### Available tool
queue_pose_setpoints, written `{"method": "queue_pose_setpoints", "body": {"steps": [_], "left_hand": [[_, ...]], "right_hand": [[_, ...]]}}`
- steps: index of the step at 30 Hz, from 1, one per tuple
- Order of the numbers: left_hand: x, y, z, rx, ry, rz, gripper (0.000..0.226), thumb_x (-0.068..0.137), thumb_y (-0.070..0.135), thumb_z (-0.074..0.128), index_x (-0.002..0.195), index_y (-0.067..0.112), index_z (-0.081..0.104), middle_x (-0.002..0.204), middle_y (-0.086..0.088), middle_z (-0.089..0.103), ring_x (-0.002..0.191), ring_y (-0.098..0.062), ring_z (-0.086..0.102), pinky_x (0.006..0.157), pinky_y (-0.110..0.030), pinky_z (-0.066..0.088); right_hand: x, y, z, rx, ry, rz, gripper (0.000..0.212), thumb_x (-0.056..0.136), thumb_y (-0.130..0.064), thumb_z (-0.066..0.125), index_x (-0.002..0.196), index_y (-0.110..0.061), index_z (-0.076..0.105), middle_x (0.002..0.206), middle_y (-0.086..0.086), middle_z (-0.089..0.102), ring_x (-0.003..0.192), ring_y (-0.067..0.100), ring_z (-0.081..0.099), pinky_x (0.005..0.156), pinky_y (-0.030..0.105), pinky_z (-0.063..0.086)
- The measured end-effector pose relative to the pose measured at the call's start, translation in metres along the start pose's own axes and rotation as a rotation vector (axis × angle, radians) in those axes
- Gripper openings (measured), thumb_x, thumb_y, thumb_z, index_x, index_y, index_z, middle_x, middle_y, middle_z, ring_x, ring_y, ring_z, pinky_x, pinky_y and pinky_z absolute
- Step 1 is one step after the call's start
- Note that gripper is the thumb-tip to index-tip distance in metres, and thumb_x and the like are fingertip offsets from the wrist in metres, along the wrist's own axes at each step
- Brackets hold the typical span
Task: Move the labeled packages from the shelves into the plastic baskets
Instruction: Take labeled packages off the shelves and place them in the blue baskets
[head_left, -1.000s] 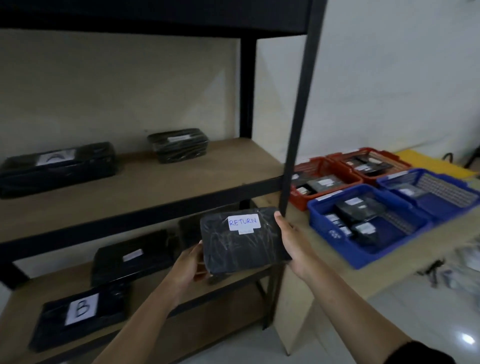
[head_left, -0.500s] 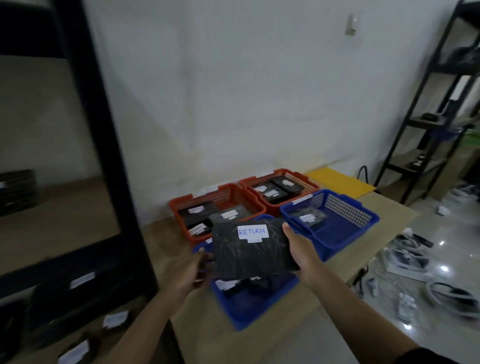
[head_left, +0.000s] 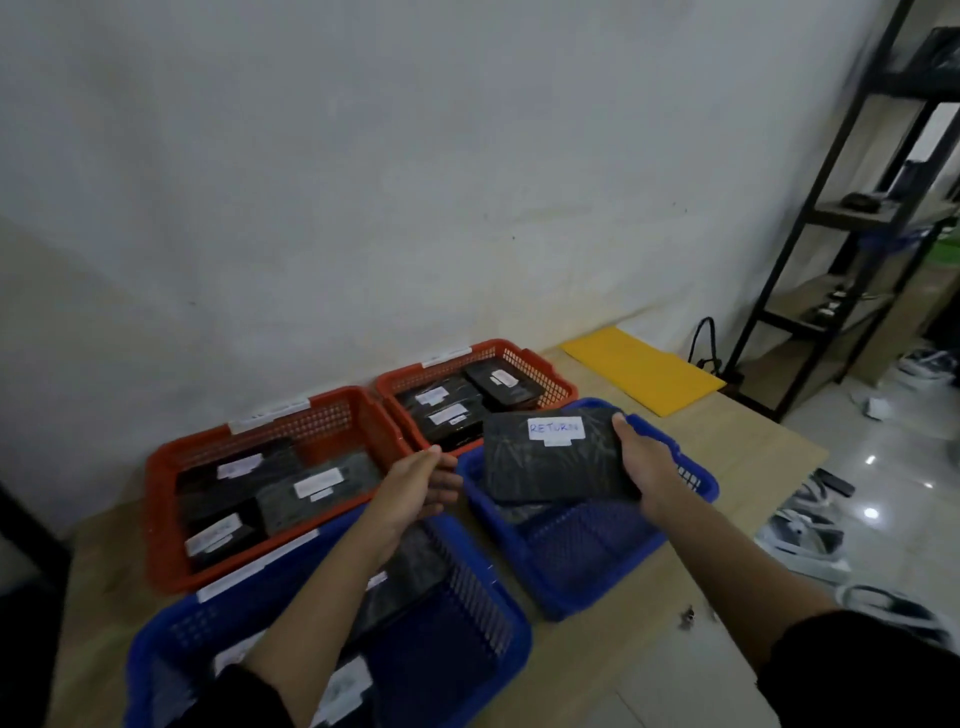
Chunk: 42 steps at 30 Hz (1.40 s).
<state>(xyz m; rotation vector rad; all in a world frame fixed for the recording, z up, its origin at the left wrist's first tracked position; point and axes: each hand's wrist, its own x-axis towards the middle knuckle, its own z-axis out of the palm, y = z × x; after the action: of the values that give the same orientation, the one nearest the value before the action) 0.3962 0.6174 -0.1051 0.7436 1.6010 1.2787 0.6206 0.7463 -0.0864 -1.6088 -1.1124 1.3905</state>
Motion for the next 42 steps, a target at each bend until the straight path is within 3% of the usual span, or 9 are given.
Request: {"method": "queue_pose_setpoints", "body": {"steps": [6,12,16,23,26,29,33,39,42], "left_hand": [[0.063,0.012,0.084,0.114,-0.003,-0.026,0.031,0.099,0.036,0.035,0.097,0.018,0.061,0.085,0.000,0.066,0.073,-0.014,0.060,0.067,-0.025,0.044],[0.097,0.003,0.137,0.079,0.159,-0.080,0.031,0.100,0.029,0.036,0.106,0.009,0.059,0.088,-0.004,0.065,0.076,-0.017,0.061,0.067,-0.024,0.046],[0.107,-0.012,0.169,0.086,0.230,-0.147,0.032,0.100,0.032,0.037,0.107,0.012,0.060,0.098,-0.006,0.066,0.089,-0.022,0.062,0.076,-0.029,0.049],[0.109,-0.035,0.203,0.185,0.302,-0.222,0.031,0.097,0.037,0.040,0.105,0.015,0.060,0.102,-0.002,0.062,0.095,-0.021,0.062,0.089,-0.036,0.049],[0.106,-0.039,0.209,0.213,0.328,-0.238,0.034,0.097,0.038,0.040,0.107,0.012,0.059,0.103,-0.003,0.062,0.094,-0.018,0.061,0.086,-0.034,0.049],[0.104,-0.042,0.212,0.215,0.340,-0.249,0.031,0.098,0.037,0.040,0.108,0.015,0.058,0.102,-0.001,0.061,0.089,-0.016,0.061,0.081,-0.030,0.049],[0.100,-0.044,0.216,0.206,0.344,-0.246,0.031,0.098,0.035,0.039,0.117,0.017,0.056,0.102,0.001,0.061,0.088,-0.015,0.062,0.076,-0.026,0.048],[0.083,-0.046,0.218,0.218,0.329,-0.225,0.031,0.099,0.034,0.037,0.116,0.016,0.056,0.112,-0.003,0.060,0.099,-0.022,0.063,0.090,-0.036,0.049],[0.071,-0.045,0.212,0.162,0.350,-0.214,0.029,0.099,0.034,0.038,0.114,0.018,0.057,0.111,-0.002,0.062,0.098,-0.020,0.063,0.088,-0.034,0.049]], "right_hand": [[0.119,-0.016,-0.051,-0.108,0.070,-0.068,0.056,0.089,-0.054,0.055,0.101,0.000,0.061,0.108,0.021,0.064,0.100,0.038,0.060,0.091,0.053,0.051],[0.202,-0.022,-0.064,-0.169,0.021,-0.064,0.062,0.091,-0.055,0.050,0.118,0.000,0.056,0.116,0.021,0.061,0.103,0.039,0.058,0.087,0.051,0.052],[0.192,0.006,-0.054,-0.099,0.037,0.049,0.055,0.097,-0.034,0.047,0.136,0.004,0.041,0.134,0.024,0.052,0.118,0.040,0.052,0.094,0.043,0.047],[0.174,0.062,-0.052,0.142,0.066,0.337,0.060,0.096,-0.029,0.049,0.145,-0.004,0.026,0.142,0.021,0.044,0.122,0.042,0.048,0.099,0.051,0.046],[0.187,0.071,-0.050,0.104,-0.008,0.420,0.054,0.095,-0.024,0.047,0.141,0.002,0.035,0.139,0.024,0.048,0.120,0.043,0.051,0.097,0.048,0.048],[0.199,0.071,-0.052,0.041,-0.165,0.463,0.040,0.096,-0.012,0.042,0.131,0.006,0.047,0.131,0.026,0.055,0.116,0.042,0.057,0.081,0.041,0.047],[0.202,0.067,-0.051,0.025,-0.214,0.564,0.043,0.098,-0.010,0.039,0.140,-0.006,0.041,0.139,0.017,0.047,0.118,0.033,0.051,0.092,0.041,0.045],[0.191,0.066,-0.058,0.019,-0.264,0.493,0.043,0.093,-0.012,0.046,0.137,-0.010,0.047,0.130,0.009,0.052,0.120,0.032,0.050,0.097,0.041,0.045],[0.176,0.063,-0.058,-0.144,-0.182,0.343,0.065,0.077,-0.026,0.058,0.137,-0.005,0.043,0.129,0.013,0.052,0.114,0.036,0.052,0.090,0.041,0.047]]}}
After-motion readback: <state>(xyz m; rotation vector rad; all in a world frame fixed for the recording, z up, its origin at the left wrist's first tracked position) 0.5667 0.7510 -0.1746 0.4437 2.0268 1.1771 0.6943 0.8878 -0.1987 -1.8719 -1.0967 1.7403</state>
